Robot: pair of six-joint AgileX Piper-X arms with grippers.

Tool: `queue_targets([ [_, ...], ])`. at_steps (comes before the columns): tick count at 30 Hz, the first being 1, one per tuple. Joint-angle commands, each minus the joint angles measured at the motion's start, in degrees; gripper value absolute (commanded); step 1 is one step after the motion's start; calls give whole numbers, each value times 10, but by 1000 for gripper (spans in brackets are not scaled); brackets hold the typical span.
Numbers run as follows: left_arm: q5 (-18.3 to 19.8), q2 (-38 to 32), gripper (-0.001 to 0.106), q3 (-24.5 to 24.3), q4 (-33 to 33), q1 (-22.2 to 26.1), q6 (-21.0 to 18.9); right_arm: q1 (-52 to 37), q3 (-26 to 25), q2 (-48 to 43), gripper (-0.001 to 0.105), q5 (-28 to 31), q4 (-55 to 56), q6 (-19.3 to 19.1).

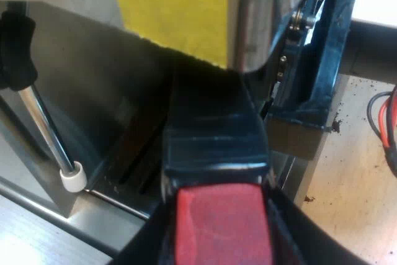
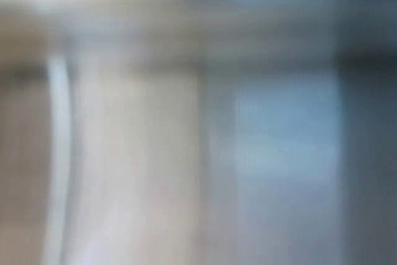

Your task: Put the handle in the coffee machine

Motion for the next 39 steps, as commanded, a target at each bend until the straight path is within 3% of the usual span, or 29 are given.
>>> queue_targets([
  [1, 106, -19, 0, -17, -29, -3, 17, -2, -8, -2, 43, 14, -30, -14],
  [6, 88, -19, 2, -17, -28, -3, 17, -2, -8, -2, 40, 31, -72, -33],
  [9, 88, -19, 20, -17, -28, -3, 17, -2, -8, -2, 40, 31, -95, -33],
  [12, 90, -19, 55, -17, -22, -3, 17, 0, -8, -2, 40, 34, -106, -41],
  [14, 90, -21, 66, -17, -14, -3, 17, 1, -8, -2, 40, 34, -116, -54],
  [20, 71, -41, 55, -17, 10, -3, 17, 3, -8, -2, 40, 34, -132, -68],
  [23, 52, -48, 55, -17, 10, 6, 17, 3, -8, -2, 40, 34, -132, -68],
  [33, 51, -63, 55, -17, 10, 78, 17, 3, -8, -3, 40, 41, -146, -68],
  [39, 51, -63, 51, -56, 53, 111, 17, 3, -8, -3, 40, 47, -146, -68],
])
